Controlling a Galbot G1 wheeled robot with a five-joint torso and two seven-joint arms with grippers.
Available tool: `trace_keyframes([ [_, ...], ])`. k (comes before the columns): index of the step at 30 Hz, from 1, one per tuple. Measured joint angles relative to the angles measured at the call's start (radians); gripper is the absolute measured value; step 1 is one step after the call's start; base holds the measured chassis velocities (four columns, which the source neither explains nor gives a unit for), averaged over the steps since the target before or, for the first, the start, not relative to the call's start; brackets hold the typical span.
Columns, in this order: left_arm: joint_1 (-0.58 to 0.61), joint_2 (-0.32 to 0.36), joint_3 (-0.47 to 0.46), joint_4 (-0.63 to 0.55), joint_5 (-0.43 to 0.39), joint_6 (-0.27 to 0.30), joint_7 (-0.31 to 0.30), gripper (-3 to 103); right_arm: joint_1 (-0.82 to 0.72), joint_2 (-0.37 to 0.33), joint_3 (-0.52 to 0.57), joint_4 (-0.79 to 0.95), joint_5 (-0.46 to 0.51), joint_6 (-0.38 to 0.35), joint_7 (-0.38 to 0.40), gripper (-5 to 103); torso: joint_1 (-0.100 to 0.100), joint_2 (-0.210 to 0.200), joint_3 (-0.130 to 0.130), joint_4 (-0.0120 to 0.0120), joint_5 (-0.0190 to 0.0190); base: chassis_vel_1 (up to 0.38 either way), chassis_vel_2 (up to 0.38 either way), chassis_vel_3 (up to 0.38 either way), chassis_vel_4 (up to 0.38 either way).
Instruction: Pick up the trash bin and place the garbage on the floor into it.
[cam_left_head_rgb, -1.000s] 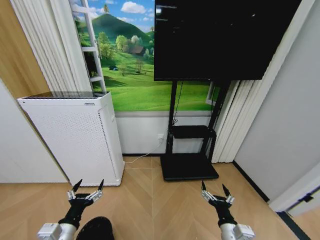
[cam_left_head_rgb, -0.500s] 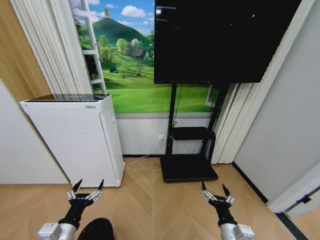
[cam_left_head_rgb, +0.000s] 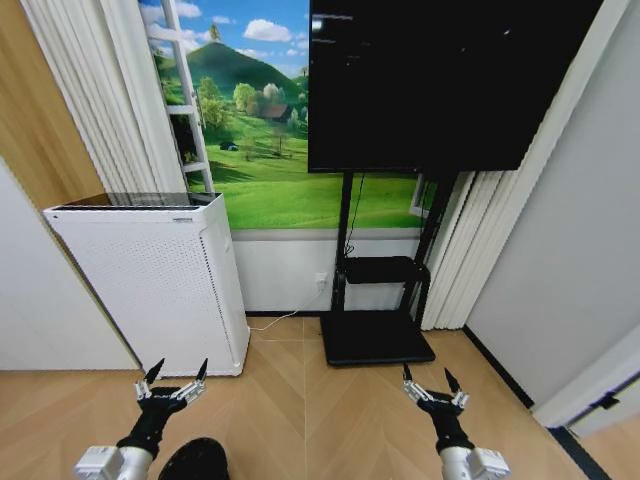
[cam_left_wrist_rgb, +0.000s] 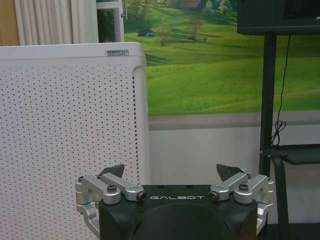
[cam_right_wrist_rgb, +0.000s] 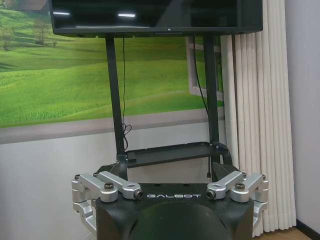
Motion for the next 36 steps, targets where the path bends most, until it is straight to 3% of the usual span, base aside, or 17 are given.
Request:
trace_keyframes([
  [13,0.000,0.000,0.000,0.000,0.000,0.000,0.000,100,0.000,0.000,0.000,0.000,0.000,0.000,0.000,100,-0.002,-0.005,-0.003,-0.0001,0.0000,0.054,-0.056,-0.062,0.053],
  [28,0.000,0.000,0.000,0.000,0.000,0.000,0.000,100,0.000,0.000,0.000,0.000,0.000,0.000,0.000,100,-0.005,-0.009,-0.006,0.0001,-0.0002,0.237,-0.226,-0.246,0.235],
  [36,0.000,0.000,0.000,0.000,0.000,0.000,0.000,100,0.000,0.000,0.000,0.000,0.000,0.000,0.000,100,-0.005,-0.011,-0.006,0.0000,0.0000,0.145,-0.019,-0.152,0.001],
])
